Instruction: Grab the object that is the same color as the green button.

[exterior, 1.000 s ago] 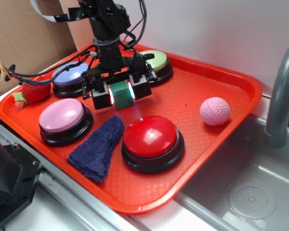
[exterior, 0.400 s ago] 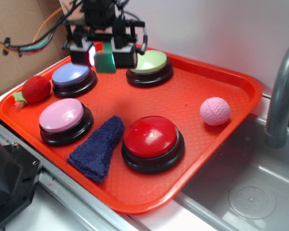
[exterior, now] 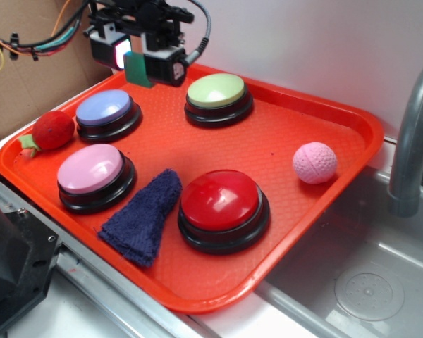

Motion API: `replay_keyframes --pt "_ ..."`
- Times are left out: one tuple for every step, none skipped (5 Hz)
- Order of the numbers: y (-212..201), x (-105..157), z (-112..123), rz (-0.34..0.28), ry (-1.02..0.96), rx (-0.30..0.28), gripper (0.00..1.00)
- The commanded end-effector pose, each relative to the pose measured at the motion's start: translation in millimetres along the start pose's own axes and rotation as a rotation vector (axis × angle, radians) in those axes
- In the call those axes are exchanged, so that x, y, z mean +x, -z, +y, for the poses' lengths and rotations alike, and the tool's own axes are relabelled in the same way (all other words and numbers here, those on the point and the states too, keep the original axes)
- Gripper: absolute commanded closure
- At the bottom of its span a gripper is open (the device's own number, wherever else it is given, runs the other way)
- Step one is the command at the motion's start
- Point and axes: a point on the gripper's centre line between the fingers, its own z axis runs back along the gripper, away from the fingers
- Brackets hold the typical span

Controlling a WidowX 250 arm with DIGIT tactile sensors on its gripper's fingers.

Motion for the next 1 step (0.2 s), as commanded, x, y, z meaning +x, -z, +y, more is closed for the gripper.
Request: replay_keyframes --pt "-19.7 5.0 8.1 -0.044 0.087 -0.102 1.00"
